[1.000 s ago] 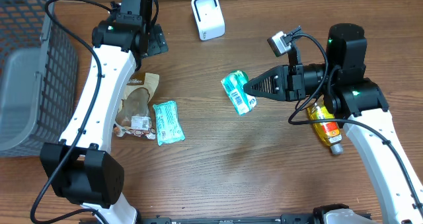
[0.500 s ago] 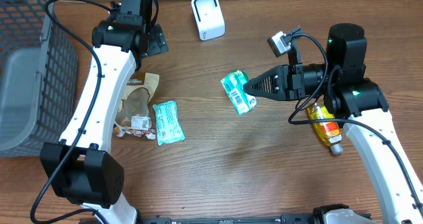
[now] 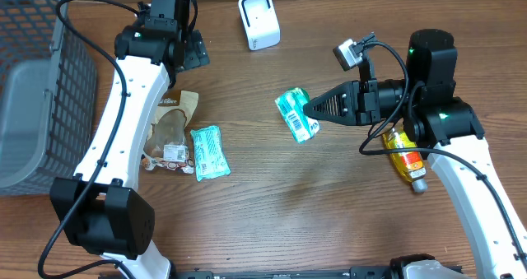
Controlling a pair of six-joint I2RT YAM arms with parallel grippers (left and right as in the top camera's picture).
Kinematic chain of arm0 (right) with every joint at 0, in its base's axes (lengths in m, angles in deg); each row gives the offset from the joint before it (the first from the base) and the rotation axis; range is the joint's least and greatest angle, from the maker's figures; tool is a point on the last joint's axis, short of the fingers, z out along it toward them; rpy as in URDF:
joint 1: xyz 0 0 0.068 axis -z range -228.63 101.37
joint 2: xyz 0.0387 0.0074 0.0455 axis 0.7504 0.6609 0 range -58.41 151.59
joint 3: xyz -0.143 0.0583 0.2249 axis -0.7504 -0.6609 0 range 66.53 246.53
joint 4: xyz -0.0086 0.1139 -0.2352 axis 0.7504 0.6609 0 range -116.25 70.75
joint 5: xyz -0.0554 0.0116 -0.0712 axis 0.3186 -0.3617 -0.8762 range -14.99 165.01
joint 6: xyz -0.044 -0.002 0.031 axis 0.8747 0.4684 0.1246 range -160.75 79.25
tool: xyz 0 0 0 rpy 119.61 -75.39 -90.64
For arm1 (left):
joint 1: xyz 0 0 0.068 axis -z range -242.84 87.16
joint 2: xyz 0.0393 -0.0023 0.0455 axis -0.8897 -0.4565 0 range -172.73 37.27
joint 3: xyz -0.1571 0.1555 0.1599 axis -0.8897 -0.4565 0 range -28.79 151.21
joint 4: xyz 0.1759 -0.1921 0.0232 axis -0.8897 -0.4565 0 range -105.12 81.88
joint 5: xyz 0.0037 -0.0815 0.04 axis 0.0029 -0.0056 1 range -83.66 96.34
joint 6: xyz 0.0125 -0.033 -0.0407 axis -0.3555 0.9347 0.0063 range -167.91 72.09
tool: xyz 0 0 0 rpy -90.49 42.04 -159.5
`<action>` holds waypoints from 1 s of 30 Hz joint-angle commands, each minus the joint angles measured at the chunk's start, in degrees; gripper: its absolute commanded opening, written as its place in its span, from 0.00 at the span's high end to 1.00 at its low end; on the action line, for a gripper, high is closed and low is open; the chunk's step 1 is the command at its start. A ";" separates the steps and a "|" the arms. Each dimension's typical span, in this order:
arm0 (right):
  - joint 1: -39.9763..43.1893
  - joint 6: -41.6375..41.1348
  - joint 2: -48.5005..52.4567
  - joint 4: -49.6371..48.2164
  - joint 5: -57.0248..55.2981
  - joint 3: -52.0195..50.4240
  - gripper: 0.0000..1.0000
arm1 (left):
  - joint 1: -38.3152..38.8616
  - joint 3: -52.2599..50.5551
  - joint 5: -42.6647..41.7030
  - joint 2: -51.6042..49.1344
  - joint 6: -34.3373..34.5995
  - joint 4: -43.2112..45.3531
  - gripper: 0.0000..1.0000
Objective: Scan the item barcode
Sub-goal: 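Rotate the held teal pack and carry it right past the jar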
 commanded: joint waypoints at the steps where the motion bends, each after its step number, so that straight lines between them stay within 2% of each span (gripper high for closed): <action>1: 0.11 -0.20 -1.14 -0.09 0.26 0.28 0.96 | 0.22 0.70 0.98 0.83 -0.66 0.24 0.00; 11: 0.09 -0.20 -1.14 -0.07 -1.25 0.28 0.96 | 0.22 0.70 0.98 0.85 -0.66 0.24 0.01; 17: 0.09 -0.17 -1.14 1.88 -8.04 0.28 0.96 | 0.22 0.70 0.98 0.83 -0.66 0.24 0.00; 22: 0.09 0.33 -1.14 10.56 -25.00 0.28 0.96 | 0.22 0.70 0.98 0.83 -0.66 0.24 0.00; 30: -0.72 9.38 -1.14 25.42 -52.57 0.28 0.96 | 0.22 0.70 0.98 0.83 -0.66 0.24 0.00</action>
